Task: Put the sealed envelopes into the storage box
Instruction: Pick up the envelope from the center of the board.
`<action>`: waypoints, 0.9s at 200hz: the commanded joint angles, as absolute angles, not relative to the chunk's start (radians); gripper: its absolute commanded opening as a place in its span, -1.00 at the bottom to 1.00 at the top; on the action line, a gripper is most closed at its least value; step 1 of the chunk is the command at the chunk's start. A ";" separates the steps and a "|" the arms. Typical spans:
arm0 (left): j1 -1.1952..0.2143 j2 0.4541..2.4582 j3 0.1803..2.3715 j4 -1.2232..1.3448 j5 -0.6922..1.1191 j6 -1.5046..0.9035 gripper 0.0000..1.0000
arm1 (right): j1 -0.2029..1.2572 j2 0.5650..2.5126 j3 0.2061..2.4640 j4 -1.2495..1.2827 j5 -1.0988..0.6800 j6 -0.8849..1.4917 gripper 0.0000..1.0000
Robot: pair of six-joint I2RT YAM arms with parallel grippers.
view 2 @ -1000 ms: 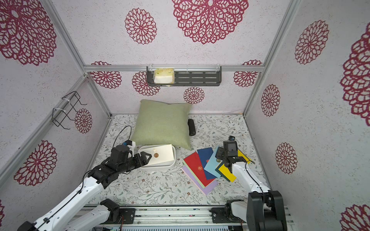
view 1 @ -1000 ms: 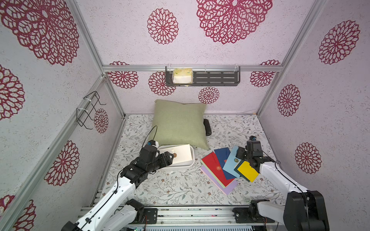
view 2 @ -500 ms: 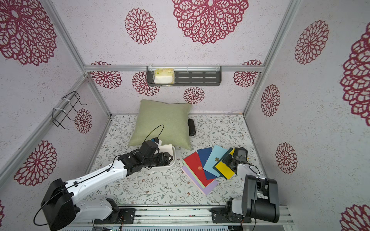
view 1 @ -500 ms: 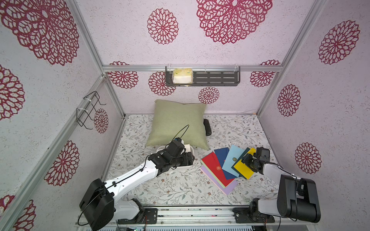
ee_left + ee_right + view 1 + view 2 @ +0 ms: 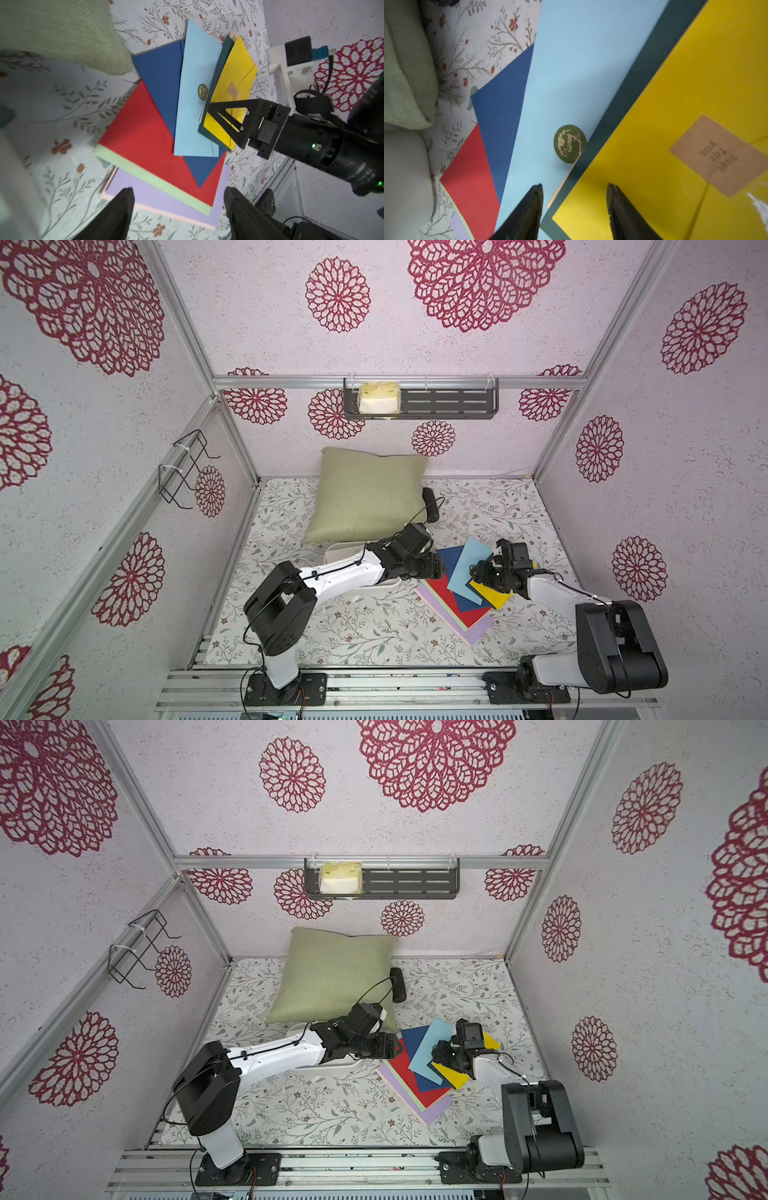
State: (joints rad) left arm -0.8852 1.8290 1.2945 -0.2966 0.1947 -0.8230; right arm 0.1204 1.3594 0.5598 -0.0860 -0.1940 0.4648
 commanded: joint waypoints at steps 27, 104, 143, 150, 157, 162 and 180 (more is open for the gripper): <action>-0.915 2.035 1.505 -0.281 0.288 -0.816 0.34 | 0.022 1.284 0.578 -0.143 -0.033 0.486 0.26; -0.933 2.291 1.704 -0.225 0.401 -0.895 -0.03 | 0.006 1.381 0.560 -0.115 -0.204 0.494 0.15; -0.937 2.320 1.700 -0.216 0.388 -0.911 -0.03 | 0.009 1.377 0.531 -0.092 -0.241 0.502 0.13; -0.937 2.323 1.698 -0.214 0.388 -0.914 -0.03 | 0.009 1.380 0.527 -0.087 -0.245 0.502 0.13; -0.937 2.327 1.697 -0.211 0.389 -0.918 -0.04 | 0.009 1.382 0.523 -0.082 -0.254 0.502 0.13; -0.937 2.330 1.697 -0.208 0.393 -0.922 -0.03 | 0.009 1.385 0.521 -0.079 -0.261 0.505 0.13; -0.937 2.346 1.697 -0.194 0.405 -0.934 -0.03 | 0.011 1.388 0.511 -0.065 -0.280 0.513 0.13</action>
